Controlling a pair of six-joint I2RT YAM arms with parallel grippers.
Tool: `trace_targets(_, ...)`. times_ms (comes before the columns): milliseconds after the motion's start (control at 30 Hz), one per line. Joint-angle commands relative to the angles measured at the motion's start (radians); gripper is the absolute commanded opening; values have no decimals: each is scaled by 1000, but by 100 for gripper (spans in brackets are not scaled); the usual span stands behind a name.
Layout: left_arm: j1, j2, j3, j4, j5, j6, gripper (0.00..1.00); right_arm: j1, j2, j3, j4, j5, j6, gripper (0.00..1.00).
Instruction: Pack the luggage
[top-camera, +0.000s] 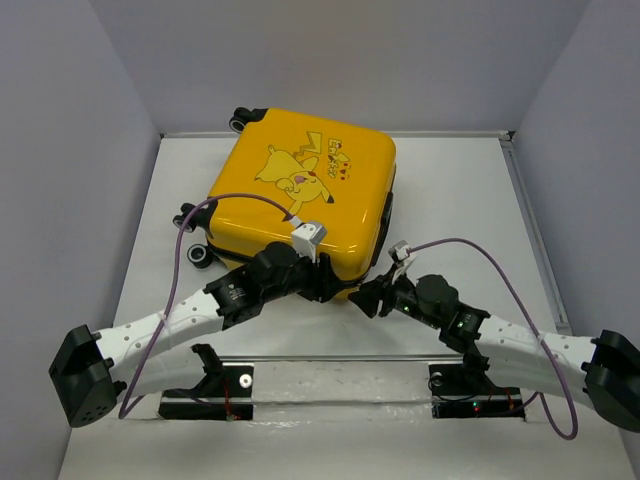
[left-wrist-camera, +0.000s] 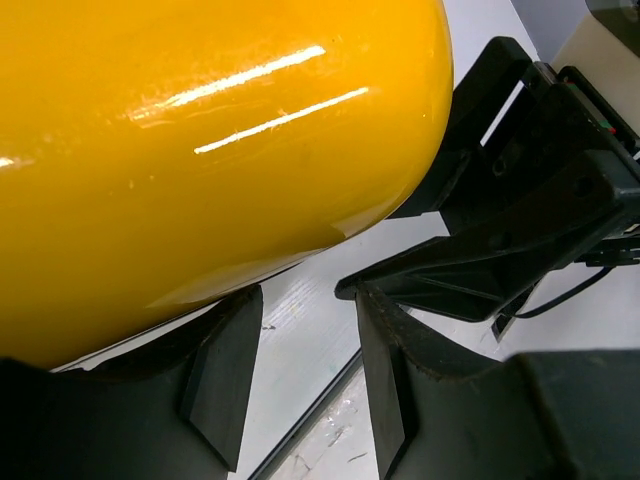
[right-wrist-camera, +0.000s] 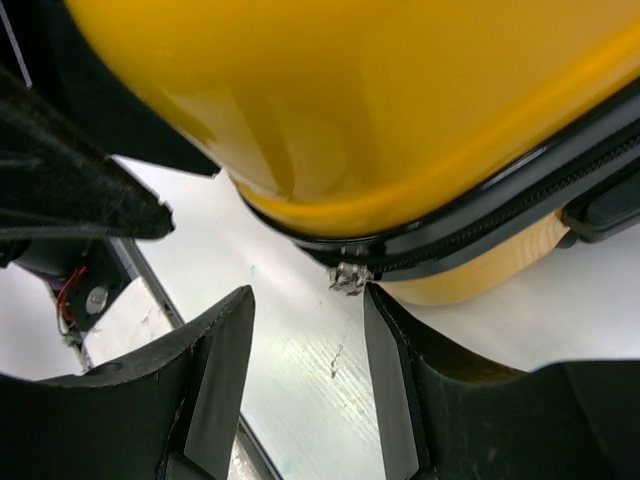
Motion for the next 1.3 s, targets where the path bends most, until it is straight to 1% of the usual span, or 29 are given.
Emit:
trace_targets(0, 1, -19, 22, 78, -18, 13, 54, 7, 60, 92, 19, 71, -47, 54)
trace_targets(200, -2, -27, 19, 72, -15, 15, 54, 7, 79, 102, 10, 128, -10, 53)
trace_targets(300, -2, -31, 18, 71, -17, 15, 54, 7, 51, 103, -59, 170, 4, 55)
trace_targets(400, -4, -30, 18, 72, -15, 13, 54, 7, 37, 102, -75, 189, 5, 55)
trace_targets(500, -5, -25, 21, 75, -15, 10, 54, 7, 55, 111, -76, 195, 2, 52)
trace_targets(533, -5, -24, 19, 75, -15, 10, 54, 7, 72, 115, -72, 197, -2, 48)
trace_targets(600, -8, -21, 22, 77, -15, 10, 54, 7, 92, 125, -53, 200, -8, 45)
trace_targets(800, -11, -10, 27, 75, -15, 10, 54, 7, 129, 137, -1, 194, -28, 41)
trace_targets(867, -13, -8, 30, 75, -15, 9, 54, 7, 141, 141, 2, 187, -33, 36)
trace_targets(900, -13, -8, 33, 75, -15, 9, 54, 7, 146, 141, 8, 192, -35, 27)
trace_targets(967, -14, -7, 35, 75, -15, 7, 54, 7, 144, 137, 13, 198, -39, 15)
trace_targets(1000, -14, -5, 36, 75, -13, 7, 54, 7, 143, 134, 16, 198, -42, 7)
trace_targets(1167, -17, 24, 52, 83, -18, 10, 54, 17, 132, 123, 14, 160, -39, 7)
trace_targets(1233, -17, 47, 73, 94, -29, 18, 54, 51, 125, 109, 2, 152, -32, 7)
trace_targets(1267, -17, 71, 99, 94, -55, 24, 53, 94, 123, 111, -16, 164, -28, 7)
